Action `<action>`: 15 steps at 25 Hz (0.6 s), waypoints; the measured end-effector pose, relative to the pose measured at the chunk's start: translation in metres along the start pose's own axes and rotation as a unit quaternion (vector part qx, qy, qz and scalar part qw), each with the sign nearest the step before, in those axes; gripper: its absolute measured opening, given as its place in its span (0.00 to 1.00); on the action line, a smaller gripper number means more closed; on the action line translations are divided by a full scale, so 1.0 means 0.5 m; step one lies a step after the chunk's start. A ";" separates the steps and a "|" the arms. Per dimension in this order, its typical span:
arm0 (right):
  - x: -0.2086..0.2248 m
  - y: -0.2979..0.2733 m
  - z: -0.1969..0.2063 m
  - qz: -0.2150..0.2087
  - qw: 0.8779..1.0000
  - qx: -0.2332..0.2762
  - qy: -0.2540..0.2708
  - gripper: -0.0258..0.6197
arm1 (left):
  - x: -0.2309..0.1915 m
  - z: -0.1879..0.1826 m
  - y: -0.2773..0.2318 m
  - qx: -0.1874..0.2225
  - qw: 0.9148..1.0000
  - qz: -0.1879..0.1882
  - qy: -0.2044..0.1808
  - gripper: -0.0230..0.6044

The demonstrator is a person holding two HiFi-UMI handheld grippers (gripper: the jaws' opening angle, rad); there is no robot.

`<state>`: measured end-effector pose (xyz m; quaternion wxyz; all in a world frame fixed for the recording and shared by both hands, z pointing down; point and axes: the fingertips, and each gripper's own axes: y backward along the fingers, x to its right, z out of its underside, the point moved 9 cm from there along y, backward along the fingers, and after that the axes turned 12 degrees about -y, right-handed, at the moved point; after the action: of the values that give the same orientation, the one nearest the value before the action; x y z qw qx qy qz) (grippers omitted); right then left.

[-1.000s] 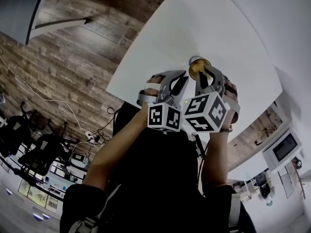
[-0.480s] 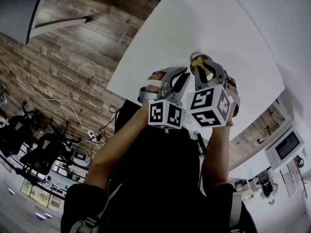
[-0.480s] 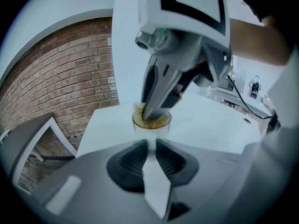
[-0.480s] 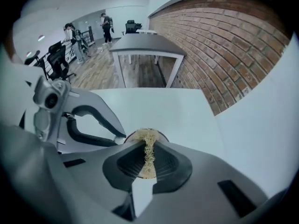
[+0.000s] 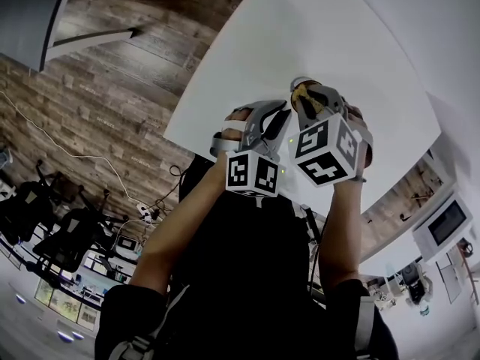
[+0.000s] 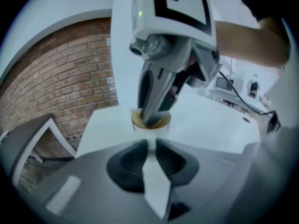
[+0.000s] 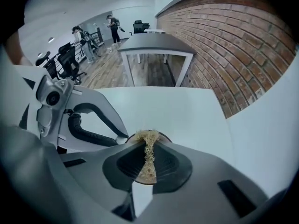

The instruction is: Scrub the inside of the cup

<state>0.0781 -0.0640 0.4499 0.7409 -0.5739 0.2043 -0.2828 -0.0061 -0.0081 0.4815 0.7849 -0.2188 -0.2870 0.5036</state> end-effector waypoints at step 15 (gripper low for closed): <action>-0.022 0.008 0.020 0.004 0.995 -0.063 0.073 0.09 | 0.020 0.006 0.004 0.001 1.000 -0.011 -0.008 0.13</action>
<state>0.0767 -0.0486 0.4486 0.6873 -0.5966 0.2774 -0.3078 -0.0059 0.0021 0.4848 0.7883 -0.2112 -0.2950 0.4969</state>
